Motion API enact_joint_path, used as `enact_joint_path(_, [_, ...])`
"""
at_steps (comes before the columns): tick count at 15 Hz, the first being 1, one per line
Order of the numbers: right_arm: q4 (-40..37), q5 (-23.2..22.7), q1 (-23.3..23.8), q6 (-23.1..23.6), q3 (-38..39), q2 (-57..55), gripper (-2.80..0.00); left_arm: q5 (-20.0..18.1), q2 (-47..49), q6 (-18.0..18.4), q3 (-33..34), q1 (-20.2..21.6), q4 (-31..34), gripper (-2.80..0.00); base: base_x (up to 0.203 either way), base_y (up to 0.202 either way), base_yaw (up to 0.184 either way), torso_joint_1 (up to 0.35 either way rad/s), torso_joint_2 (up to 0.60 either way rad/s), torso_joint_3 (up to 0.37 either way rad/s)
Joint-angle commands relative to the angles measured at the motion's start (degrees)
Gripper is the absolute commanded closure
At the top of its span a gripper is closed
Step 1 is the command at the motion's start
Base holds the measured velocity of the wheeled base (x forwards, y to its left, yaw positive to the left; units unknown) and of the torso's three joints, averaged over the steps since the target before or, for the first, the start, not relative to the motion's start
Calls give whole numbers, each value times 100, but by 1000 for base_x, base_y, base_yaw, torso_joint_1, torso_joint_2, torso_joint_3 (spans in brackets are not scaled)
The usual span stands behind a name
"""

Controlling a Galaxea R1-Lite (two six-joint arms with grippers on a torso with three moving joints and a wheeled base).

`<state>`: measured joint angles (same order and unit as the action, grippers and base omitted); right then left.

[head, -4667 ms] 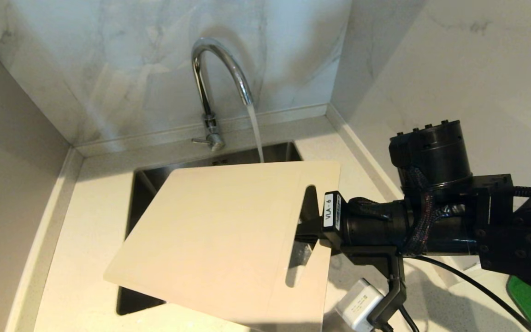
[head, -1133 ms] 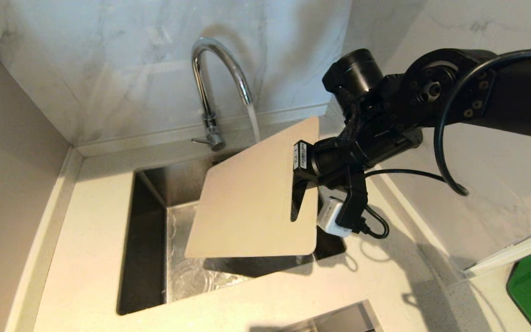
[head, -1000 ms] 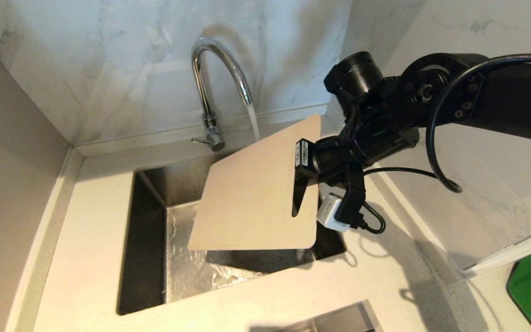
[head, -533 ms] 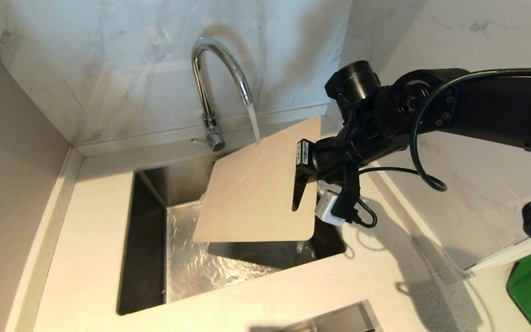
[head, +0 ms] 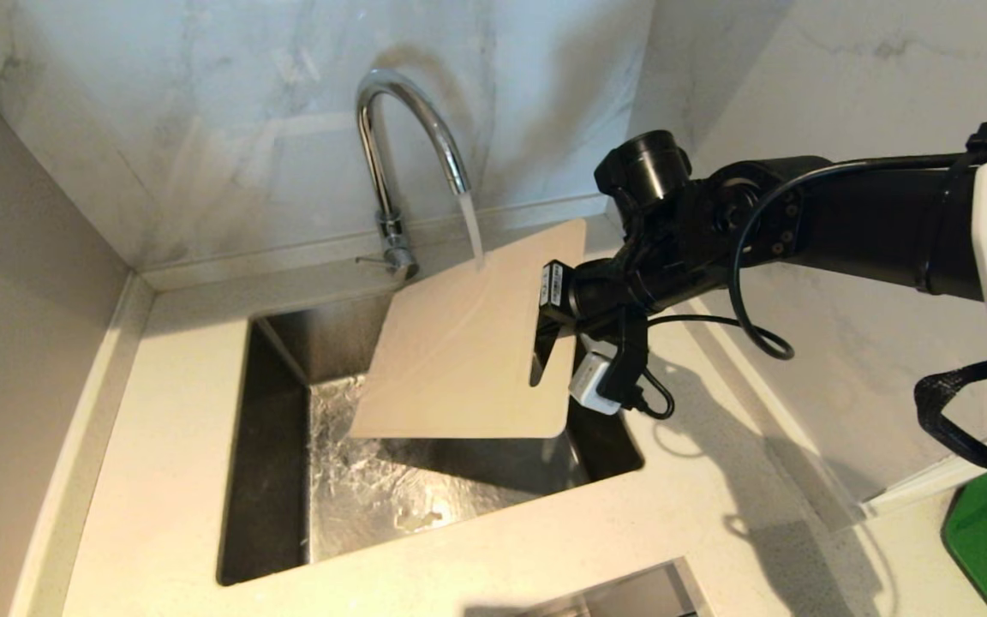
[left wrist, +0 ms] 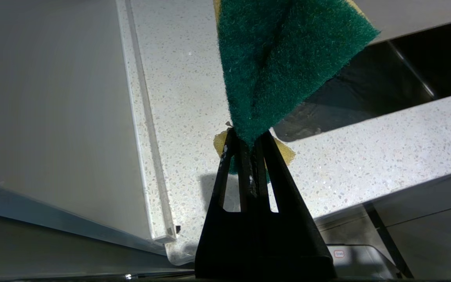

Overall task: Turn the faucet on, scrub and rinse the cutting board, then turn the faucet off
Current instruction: Scrub the cutting board underwater

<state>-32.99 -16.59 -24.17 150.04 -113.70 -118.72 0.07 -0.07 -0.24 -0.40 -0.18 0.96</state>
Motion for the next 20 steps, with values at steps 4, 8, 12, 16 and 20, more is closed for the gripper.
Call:
enact_joint_path(4, [167,-81,9,78,-3,-247,0,1,-1,-2,4,1,0,0,0,0,0,0,0,0])
enact_joint_path(8, [221,-90,9,-19,-10,-357,0,1,-1,-2,4,1,0,0,0,0,0,0,0,0])
enact_joint_path(12, [346,-90,9,-80,-3,-393,0,1,-1,-2,5,1,0,0,0,0,0,0,0,0])
enact_joint_path(16, [574,-233,9,-235,-5,-481,0,1,-1,-2,5,1,0,0,0,0,0,0,0,0])
enact_joint_path(20, [636,-265,-88,-256,6,-492,0,1,-1,-2,-4,1,0,0,0,0,0,0,0,0])
